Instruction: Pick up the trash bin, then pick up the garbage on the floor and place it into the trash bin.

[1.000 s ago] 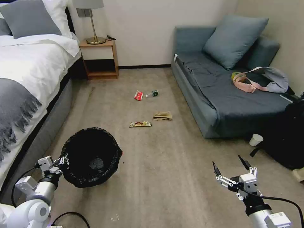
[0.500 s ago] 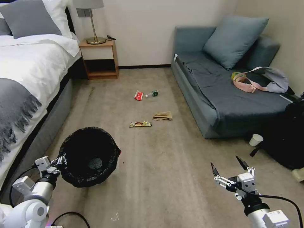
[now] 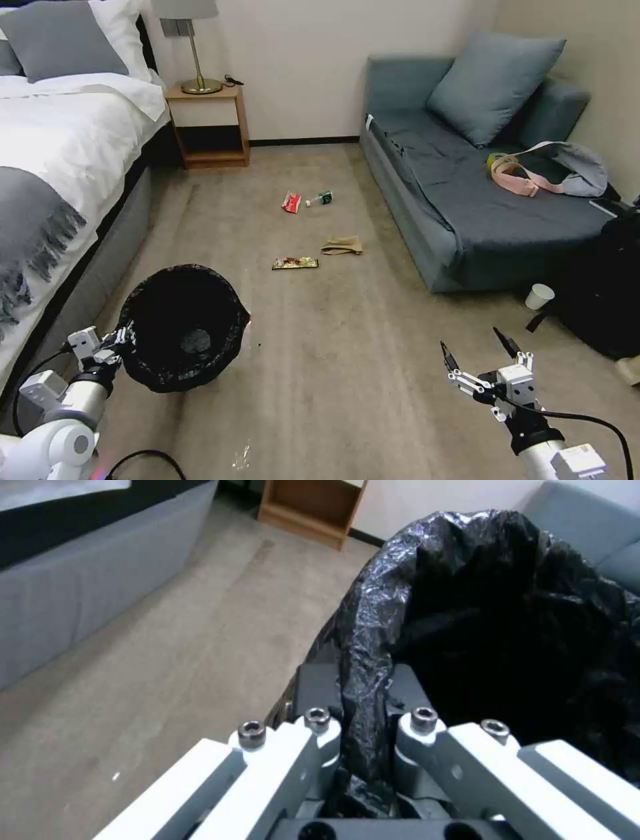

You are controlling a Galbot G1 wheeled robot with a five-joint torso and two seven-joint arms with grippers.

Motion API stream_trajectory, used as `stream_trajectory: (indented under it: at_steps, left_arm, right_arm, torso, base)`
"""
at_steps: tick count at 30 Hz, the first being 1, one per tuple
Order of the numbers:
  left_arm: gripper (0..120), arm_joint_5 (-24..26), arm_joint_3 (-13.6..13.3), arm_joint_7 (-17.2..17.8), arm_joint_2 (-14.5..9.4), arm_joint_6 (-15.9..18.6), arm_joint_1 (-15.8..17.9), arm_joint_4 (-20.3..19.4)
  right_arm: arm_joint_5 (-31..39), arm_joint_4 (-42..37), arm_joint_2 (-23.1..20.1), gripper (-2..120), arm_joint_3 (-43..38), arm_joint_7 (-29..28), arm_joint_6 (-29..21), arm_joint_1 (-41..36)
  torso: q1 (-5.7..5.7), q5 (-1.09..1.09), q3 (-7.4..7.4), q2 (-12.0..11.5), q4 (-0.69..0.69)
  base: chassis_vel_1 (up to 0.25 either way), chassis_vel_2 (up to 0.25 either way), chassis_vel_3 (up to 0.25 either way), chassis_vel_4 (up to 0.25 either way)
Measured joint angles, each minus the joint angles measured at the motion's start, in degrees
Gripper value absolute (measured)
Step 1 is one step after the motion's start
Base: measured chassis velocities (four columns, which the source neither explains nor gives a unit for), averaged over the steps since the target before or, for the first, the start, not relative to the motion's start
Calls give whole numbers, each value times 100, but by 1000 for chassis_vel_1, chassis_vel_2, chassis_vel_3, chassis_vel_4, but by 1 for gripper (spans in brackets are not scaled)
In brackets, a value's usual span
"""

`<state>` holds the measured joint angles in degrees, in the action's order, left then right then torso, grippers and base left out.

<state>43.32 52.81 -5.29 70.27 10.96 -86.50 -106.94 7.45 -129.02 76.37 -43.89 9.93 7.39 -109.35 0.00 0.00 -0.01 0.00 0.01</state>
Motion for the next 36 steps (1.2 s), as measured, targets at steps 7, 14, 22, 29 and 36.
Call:
stream_trajectory:
  at_steps: [7,14,22,29,36]
  left_arm:
    - [4,9,32,-4,-31,-3,23,-1]
    - [4,12,47,-6,-42,-13,25,3]
    - [4,12,117,-5,-55,-26,30,23]
    - [4,8,148,-2,-80,-41,30,39]
    - [4,-25,149,-2,-89,-38,1,-5]
  right_arm:
    - [20,-2,6,100,-6,-5,24,-11]
    - [0,24,25,100,4,-5,82,4]
    - [-2,28,26,100,24,-4,93,6]
    - [-6,28,24,100,56,-4,106,21]
    - [-10,103,-36,100,123,-44,229,97]
  torso:
    - [0,0,1,0,-1]
    - [0,-1,1,0,-1]
    - [0,-5,0,0,-2]
    - [0,-5,1,0,-2]
    - [1,4,2,-1,-1]
  base:
    - [-231,231,229,-226]
    - [-286,291,284,-300]
    - [-358,345,366,-355]
    - [-376,361,364,-348]
    - [-337,360,350,-354]
